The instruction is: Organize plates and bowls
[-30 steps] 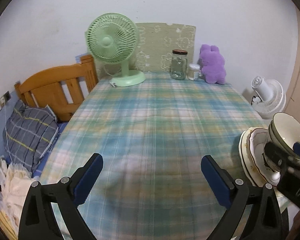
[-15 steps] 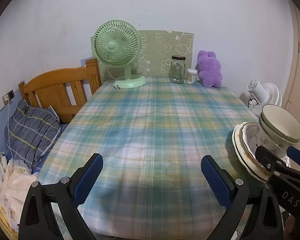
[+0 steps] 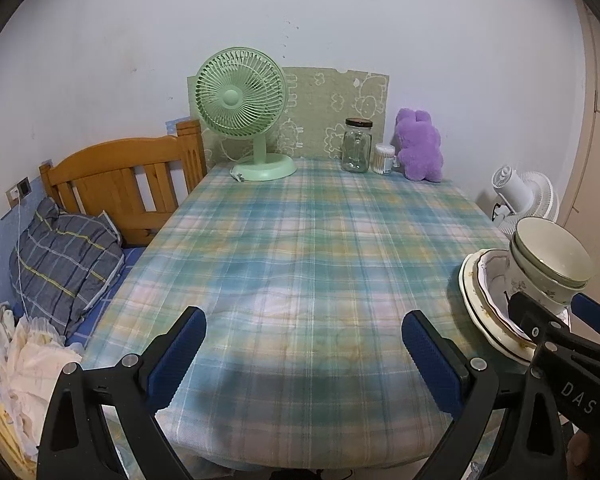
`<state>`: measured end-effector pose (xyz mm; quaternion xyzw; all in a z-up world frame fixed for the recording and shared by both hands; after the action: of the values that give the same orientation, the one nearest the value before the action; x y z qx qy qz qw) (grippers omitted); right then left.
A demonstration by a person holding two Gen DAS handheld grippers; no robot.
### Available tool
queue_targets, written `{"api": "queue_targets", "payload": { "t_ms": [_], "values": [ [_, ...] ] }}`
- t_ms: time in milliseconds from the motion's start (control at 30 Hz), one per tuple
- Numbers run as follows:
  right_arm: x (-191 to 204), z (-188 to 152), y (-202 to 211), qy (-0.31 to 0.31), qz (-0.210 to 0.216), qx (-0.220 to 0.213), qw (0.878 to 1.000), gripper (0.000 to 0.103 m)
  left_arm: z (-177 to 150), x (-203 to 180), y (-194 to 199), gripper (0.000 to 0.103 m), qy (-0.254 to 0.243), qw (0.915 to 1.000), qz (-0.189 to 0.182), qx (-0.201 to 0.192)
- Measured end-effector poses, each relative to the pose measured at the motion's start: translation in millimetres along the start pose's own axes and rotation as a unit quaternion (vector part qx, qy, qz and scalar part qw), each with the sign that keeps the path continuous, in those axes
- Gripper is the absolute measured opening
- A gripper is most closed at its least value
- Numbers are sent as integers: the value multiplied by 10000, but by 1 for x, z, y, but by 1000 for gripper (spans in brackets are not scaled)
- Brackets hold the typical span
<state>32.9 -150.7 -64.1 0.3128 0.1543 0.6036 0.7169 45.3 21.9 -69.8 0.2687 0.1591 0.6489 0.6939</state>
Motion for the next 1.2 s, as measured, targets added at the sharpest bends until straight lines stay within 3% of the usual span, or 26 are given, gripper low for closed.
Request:
{"api": "queue_targets", "payload": {
  "t_ms": [1200],
  "values": [
    [7, -9, 16, 86, 19, -120, 9999, 92, -9, 7, 15, 100, 57, 9999, 44, -150]
  ]
}}
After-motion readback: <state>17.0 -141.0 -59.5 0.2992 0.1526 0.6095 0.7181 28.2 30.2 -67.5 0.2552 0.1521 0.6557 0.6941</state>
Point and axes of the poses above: each gripper's, at about its wrist camera, not at the fingertips, and y roughly against the way its jaws point, x to its left, z to its top, the point moved 7 cm from there along -y, roughly the way its jaws point, and after that the axes turned 10 degrees about -y, right-handed, at the moved point
